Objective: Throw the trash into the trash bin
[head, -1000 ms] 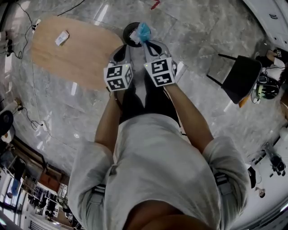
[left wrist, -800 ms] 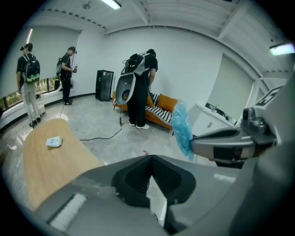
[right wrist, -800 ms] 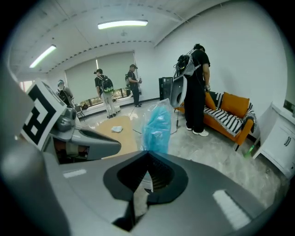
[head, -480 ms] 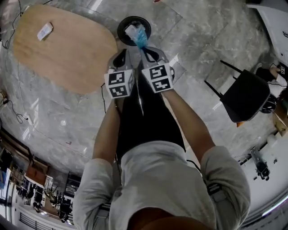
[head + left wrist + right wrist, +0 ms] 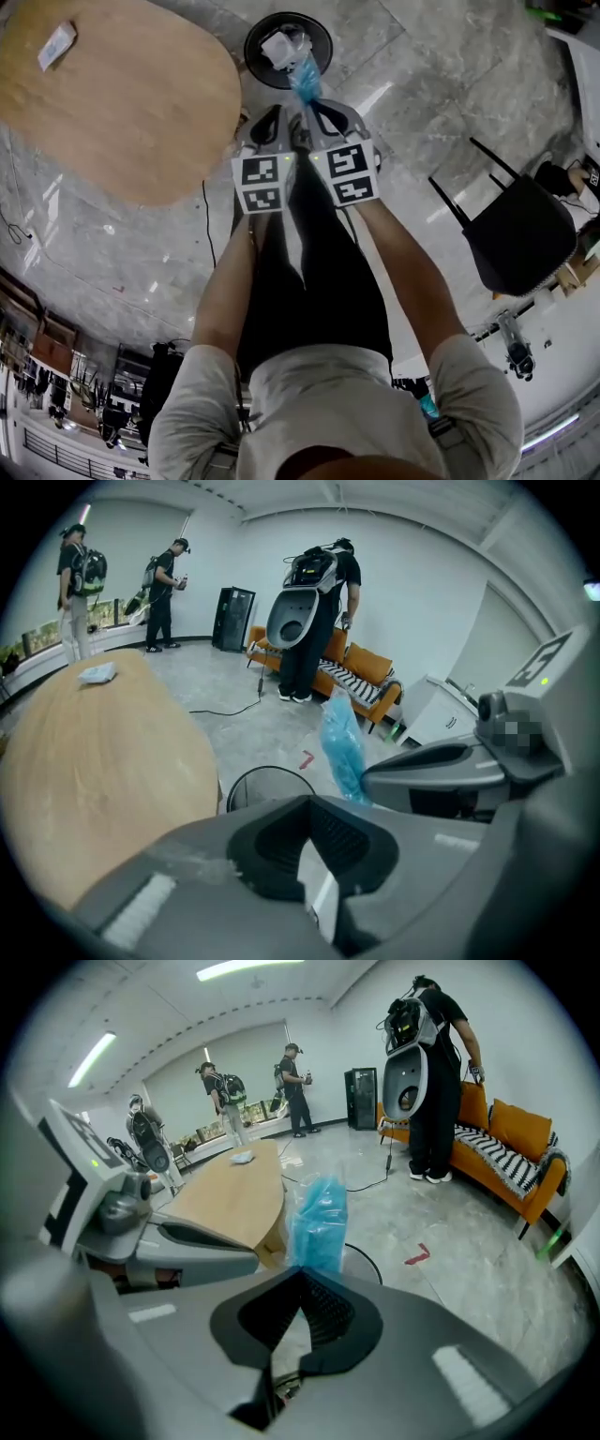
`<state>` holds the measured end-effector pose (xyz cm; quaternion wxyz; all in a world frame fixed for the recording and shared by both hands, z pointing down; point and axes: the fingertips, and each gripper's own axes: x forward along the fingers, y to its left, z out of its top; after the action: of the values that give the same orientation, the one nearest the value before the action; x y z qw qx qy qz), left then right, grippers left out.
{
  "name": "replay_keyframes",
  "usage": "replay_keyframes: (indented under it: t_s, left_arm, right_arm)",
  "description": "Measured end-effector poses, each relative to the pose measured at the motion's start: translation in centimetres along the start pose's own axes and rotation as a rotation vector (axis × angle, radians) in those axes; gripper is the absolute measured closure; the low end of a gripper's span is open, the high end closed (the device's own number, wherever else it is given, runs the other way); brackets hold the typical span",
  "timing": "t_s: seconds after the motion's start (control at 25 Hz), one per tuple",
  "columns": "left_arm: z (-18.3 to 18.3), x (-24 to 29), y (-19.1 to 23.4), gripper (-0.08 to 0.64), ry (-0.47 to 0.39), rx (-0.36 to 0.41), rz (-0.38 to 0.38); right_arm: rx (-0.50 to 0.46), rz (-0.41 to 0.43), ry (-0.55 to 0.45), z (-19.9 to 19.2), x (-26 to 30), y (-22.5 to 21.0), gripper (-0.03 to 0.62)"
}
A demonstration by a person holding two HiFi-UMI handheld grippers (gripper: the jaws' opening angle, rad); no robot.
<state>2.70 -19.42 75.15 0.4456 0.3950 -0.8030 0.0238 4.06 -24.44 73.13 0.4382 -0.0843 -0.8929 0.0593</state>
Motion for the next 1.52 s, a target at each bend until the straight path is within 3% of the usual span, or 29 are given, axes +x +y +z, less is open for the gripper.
replay_keyframes:
  t_s: [0.52,0.8,1.04,1.36,1.52]
  left_arm:
    - [-4.8,11.7,3.2,0.541,0.051,0.023,-0.001]
    - [-6.3,16.7,5.8,0.541,0.066,-0.045,0.021]
    - [-6.9,17.2,6.6,0.541,0.074,-0.066,0.025]
    - [-7.9,17.4,7.4,0.541,0.086,-0.098,0.034]
    - [-7.9,17.6,7.7,0.541,0.084,-0.104,0.034]
  right_arm:
    - [0.033,0.001,0.073,-4.9,11.6,-4.9,0.583]
    - [0.058,0.02,0.125,-7.1,17.8,-6.5,0.583]
    - [0.027,0.063,0.176,-7.5,21.8,-8.0,0.583]
    - [0.007,0.117,0.319,-10.9,27.5,-8.4,0.583]
    - [0.041,0.144,0.368,-12.0,30.0,-8.2,0.583]
